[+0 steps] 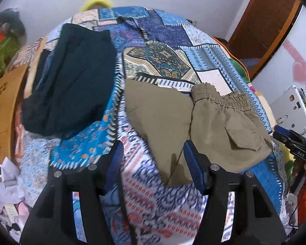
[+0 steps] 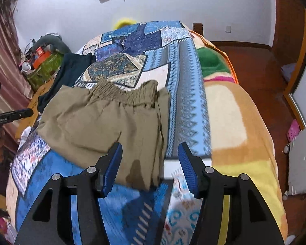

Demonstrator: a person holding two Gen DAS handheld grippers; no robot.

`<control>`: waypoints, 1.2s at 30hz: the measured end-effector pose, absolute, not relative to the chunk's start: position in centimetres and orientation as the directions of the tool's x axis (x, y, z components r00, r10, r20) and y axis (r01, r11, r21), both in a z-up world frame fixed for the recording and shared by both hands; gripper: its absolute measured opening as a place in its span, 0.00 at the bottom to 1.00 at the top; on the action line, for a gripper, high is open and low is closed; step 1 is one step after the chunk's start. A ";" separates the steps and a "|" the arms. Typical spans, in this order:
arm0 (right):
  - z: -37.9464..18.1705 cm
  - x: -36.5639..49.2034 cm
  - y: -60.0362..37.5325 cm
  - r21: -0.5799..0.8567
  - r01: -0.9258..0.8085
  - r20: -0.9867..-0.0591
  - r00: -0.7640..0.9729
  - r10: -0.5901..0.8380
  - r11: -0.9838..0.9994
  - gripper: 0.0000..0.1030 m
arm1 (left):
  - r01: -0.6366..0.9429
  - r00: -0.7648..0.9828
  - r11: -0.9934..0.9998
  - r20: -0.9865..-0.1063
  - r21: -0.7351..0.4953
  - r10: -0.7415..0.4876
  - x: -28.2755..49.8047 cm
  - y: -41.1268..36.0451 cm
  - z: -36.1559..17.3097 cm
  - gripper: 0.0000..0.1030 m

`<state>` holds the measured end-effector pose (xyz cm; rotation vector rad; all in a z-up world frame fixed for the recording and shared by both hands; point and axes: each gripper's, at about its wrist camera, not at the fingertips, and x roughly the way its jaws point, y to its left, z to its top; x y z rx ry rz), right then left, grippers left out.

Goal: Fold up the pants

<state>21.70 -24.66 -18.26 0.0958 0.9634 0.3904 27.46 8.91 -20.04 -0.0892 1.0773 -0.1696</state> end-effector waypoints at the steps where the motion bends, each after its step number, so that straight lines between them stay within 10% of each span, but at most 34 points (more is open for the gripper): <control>1: -18.5 22.0 -24.6 0.255 -0.279 -0.784 0.501 0.367 0.926 0.51 | 0.094 0.450 0.983 -0.874 -0.158 -0.184 28.0 8.7 -20.5 0.59; 13: -22.7 26.4 -24.0 0.376 -0.250 -0.805 0.388 0.448 0.892 0.51 | 0.102 0.329 0.970 -0.913 -0.220 -0.242 32.4 7.5 -24.8 0.59; 21: -23.3 27.5 -23.4 0.347 -0.271 -0.818 0.380 0.431 0.898 0.22 | 0.117 0.358 0.970 -0.902 -0.213 -0.242 33.3 6.7 -25.2 0.16; 36: -18.5 27.6 -21.5 0.242 -0.366 -0.768 0.494 0.408 0.899 0.06 | 0.183 0.547 0.982 -0.823 -0.058 -0.150 31.7 4.7 -18.7 0.03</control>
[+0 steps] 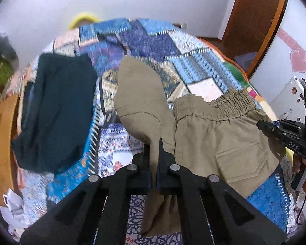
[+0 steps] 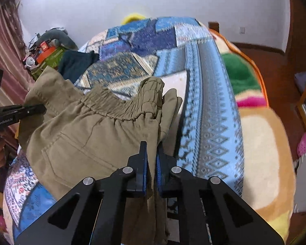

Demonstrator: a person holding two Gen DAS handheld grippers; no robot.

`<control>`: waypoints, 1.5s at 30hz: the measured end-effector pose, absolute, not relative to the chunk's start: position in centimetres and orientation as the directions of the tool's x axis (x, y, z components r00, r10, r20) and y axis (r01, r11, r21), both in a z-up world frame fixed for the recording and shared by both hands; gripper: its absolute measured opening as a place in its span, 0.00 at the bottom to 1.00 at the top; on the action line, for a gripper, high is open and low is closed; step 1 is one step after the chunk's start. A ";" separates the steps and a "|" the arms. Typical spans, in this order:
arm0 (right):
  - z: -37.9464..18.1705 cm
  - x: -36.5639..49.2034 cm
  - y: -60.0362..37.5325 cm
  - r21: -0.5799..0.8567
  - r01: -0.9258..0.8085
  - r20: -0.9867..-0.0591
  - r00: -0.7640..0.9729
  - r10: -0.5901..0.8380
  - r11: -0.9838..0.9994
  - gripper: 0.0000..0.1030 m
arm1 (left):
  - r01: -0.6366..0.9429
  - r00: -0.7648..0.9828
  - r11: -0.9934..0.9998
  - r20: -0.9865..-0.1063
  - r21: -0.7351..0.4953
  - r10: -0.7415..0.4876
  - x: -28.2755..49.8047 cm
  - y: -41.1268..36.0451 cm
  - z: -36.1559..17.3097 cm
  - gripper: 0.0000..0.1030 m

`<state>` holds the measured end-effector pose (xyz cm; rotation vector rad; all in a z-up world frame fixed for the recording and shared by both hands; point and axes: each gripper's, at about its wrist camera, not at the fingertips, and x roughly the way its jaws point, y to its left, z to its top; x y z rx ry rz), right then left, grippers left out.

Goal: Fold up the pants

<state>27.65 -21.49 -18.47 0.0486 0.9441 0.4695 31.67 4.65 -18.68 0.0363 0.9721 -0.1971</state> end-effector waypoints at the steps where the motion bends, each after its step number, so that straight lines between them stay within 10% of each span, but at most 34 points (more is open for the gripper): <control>1: -17.9 27.7 -21.3 0.230 -0.375 -0.760 0.507 0.407 0.898 0.06 | 0.179 0.560 0.983 -0.816 -0.047 -0.141 31.7 4.7 -18.2 0.03; 26: -9.1 34.9 -5.5 0.135 -0.552 -0.615 0.605 0.506 0.823 0.06 | -0.095 0.727 0.995 -0.683 -0.007 0.065 35.3 21.5 -8.5 0.03; 45: -19.3 38.2 7.1 0.124 -0.602 -0.741 0.473 0.477 0.789 0.06 | -0.308 0.537 0.947 -0.807 0.085 0.247 39.5 32.8 -24.8 0.04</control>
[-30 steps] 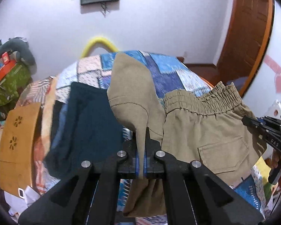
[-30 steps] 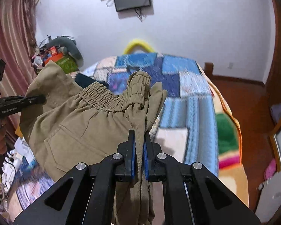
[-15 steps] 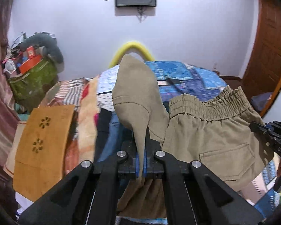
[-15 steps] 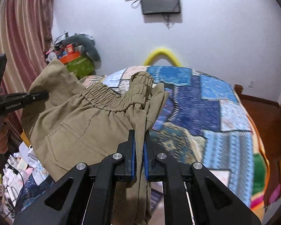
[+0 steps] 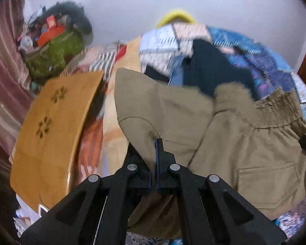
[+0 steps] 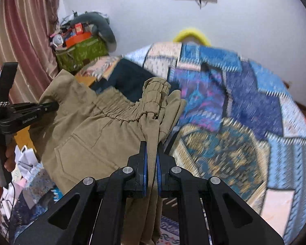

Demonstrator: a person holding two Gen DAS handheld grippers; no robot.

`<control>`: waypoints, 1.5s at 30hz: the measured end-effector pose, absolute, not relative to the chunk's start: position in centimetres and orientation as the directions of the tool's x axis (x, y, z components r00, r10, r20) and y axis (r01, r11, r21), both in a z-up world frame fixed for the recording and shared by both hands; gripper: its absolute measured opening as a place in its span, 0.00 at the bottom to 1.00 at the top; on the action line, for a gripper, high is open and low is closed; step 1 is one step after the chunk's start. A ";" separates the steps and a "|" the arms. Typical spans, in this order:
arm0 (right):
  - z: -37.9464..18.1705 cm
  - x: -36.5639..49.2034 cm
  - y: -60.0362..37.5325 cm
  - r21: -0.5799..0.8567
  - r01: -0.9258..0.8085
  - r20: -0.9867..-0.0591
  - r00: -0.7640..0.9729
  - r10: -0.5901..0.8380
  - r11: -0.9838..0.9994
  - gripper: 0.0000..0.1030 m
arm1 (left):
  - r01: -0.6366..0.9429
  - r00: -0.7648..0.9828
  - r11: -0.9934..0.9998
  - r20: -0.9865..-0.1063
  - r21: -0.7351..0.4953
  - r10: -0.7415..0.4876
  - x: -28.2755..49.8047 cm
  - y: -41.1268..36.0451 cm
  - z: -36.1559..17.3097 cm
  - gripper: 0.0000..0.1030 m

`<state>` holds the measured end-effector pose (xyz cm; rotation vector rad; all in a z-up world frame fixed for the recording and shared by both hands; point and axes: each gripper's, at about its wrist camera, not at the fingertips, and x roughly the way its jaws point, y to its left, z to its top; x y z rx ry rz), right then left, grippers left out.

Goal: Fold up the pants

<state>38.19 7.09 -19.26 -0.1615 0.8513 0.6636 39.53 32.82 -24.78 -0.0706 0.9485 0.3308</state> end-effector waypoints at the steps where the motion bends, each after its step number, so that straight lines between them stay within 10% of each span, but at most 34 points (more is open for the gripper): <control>1: -20.0 38.1 7.1 0.120 -0.597 -0.751 0.468 0.466 0.793 0.06 | -0.315 0.527 0.946 -0.815 0.077 0.241 39.4 33.3 -25.6 0.05; 18: -15.5 33.1 2.5 0.141 -0.577 -0.724 0.494 0.481 0.805 0.18 | -0.285 0.562 0.958 -0.807 0.018 0.182 30.3 30.6 -19.7 0.21; 39: 2.6 12.6 -2.6 0.052 -0.693 -0.262 0.685 0.680 0.719 0.18 | -0.208 0.917 0.977 -0.339 0.049 0.212 7.4 16.6 1.3 0.29; 45: 3.1 9.4 -3.1 0.014 -0.692 -0.189 0.707 0.681 0.722 0.44 | -0.227 0.945 0.972 -0.225 0.067 0.236 2.5 13.3 2.8 0.53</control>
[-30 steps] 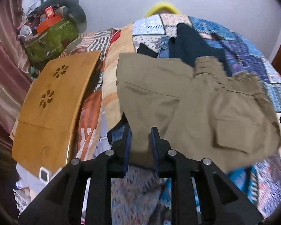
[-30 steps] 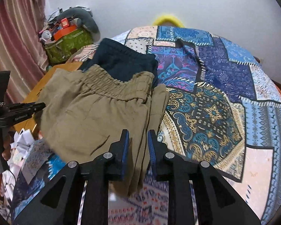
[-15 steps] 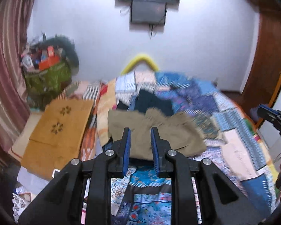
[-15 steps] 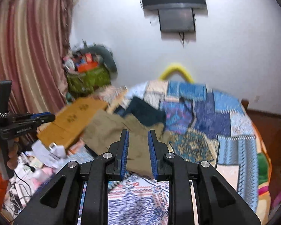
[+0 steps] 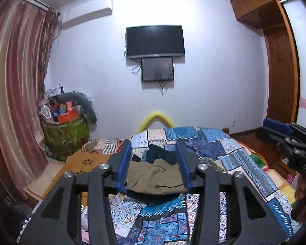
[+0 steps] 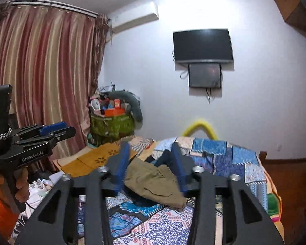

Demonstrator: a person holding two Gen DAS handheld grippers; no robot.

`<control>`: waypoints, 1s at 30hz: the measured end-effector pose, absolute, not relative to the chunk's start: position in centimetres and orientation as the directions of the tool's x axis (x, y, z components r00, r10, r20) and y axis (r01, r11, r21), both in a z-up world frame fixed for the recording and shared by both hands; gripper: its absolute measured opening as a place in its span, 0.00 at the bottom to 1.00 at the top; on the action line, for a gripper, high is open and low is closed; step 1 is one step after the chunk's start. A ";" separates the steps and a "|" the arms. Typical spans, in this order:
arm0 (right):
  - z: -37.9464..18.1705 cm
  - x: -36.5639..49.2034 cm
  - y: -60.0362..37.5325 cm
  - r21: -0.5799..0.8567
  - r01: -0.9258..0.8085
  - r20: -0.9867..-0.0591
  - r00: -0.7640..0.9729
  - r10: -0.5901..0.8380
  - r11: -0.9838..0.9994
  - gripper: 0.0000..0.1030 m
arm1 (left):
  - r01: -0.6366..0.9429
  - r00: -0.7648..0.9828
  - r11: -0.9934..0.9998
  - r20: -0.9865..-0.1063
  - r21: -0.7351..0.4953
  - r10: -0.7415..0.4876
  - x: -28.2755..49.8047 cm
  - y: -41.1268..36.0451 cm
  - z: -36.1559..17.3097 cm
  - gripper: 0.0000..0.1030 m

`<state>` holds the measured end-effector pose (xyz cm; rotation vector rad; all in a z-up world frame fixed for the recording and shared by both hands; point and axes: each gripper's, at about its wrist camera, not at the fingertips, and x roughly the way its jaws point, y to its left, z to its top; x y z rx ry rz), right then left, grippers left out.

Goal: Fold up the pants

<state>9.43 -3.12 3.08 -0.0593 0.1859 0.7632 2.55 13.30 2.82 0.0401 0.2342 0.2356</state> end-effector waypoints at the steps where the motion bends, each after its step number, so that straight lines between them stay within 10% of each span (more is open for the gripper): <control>1: 3.1 9.0 -3.1 0.009 -0.689 -0.183 0.712 0.678 0.725 0.48 | -0.227 0.948 0.972 -0.214 0.062 0.235 1.9 13.0 2.9 0.57; 9: 2.8 8.2 -4.1 0.035 -0.652 -0.156 0.745 0.648 0.758 0.78 | -0.230 0.956 0.972 -0.178 0.044 0.234 -0.6 11.4 2.7 0.95; 15: 2.6 7.8 -4.6 0.053 -0.619 -0.154 0.770 0.619 0.783 0.94 | -0.236 0.956 0.971 -0.170 0.046 0.240 -1.2 10.9 2.6 1.00; 30: 1.6 7.3 -5.4 0.058 -0.602 -0.173 0.780 0.602 0.797 0.96 | -0.224 0.958 0.974 -0.177 0.033 0.226 -0.6 11.3 2.0 1.00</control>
